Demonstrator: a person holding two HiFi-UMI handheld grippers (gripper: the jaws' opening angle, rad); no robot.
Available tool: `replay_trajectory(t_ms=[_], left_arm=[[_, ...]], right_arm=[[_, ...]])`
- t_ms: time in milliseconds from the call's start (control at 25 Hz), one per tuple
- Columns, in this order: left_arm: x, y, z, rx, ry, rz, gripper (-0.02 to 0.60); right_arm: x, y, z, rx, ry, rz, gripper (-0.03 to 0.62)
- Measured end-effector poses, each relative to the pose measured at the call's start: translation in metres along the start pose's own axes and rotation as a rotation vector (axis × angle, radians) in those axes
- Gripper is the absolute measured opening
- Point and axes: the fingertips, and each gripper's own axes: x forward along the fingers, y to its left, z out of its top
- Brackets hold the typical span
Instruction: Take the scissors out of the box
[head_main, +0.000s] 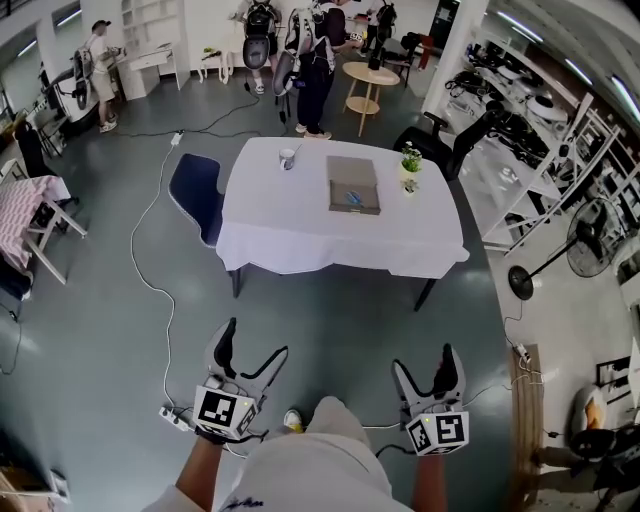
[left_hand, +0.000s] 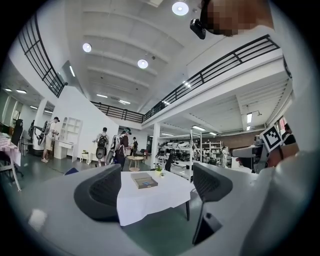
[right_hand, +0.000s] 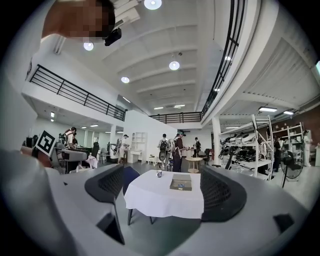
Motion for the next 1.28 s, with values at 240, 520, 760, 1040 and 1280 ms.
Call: replay_trajectory(t_ms=[240, 520, 760, 1040, 1280], left_arm=[[-0.007, -0.004, 0.004, -0.015, -0.014, 0.005, 0.477], [0.000, -0.007, -0.011, -0.039, 0.001, -0.022, 0.479], [0.020, 0.001, -0.016, -0.039, 0.030, -0.032, 0.479], [0.072, 0.006, -0.018, -0.006, 0.086, -0.059, 0.479], [0.140, 0.020, -0.015, -0.022, 0.097, -0.053, 0.479]], right_arm=[[0.003, 0.010, 0.003, -0.007, 0.028, 0.031, 0.500], [0.009, 0.031, 0.000, -0.153, 0.088, 0.051, 0.505], [0.033, 0.034, -0.010, -0.088, 0.097, 0.062, 0.465], [0.086, 0.016, -0.023, -0.023, 0.105, 0.085, 0.443], [0.151, -0.019, -0.015, -0.018, 0.094, 0.091, 0.425]])
